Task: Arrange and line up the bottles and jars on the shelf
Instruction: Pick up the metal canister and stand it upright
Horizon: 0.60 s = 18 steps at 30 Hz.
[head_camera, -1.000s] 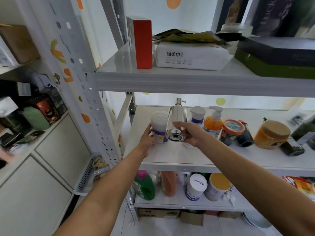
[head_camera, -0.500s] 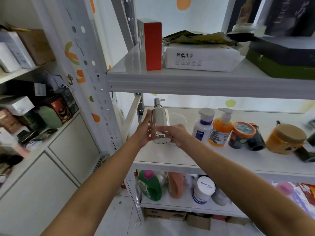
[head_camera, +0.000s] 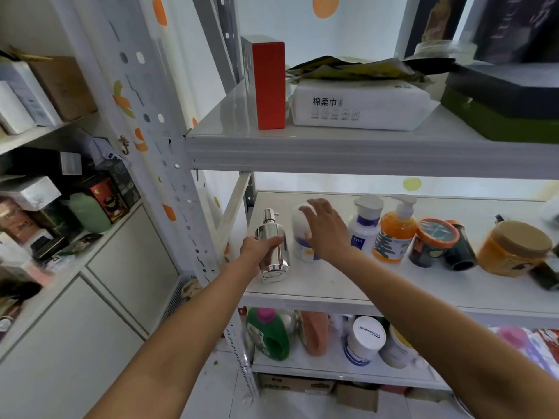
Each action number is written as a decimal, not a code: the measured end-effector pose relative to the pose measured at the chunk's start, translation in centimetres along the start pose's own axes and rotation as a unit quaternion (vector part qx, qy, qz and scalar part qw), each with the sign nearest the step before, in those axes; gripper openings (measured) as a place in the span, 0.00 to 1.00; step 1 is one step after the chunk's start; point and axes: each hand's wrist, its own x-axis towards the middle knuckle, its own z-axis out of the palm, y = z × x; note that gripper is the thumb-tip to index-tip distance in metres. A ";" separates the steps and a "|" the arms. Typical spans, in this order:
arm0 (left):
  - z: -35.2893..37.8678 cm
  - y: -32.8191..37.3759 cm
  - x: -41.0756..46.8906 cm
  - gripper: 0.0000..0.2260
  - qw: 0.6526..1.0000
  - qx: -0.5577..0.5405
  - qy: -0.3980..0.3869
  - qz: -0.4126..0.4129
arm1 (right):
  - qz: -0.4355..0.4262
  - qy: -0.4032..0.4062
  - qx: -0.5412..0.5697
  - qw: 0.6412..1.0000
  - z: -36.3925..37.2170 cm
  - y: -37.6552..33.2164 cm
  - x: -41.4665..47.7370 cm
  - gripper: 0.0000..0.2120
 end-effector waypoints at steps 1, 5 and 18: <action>0.3 -0.2 0.2 0.28 1.000 0.013 0.000 -0.009 | -0.018 -0.050 -0.047 0.998 0.6 0.7 -0.1 0.36; 1.5 -0.4 1.0 0.30 0.998 0.053 0.016 -0.024 | 0.016 -0.100 -0.094 0.990 2.7 1.4 -0.7 0.47; 3.2 0.1 1.4 0.32 0.988 0.151 0.041 0.007 | 0.009 -0.061 -0.125 0.990 2.0 1.3 -1.5 0.33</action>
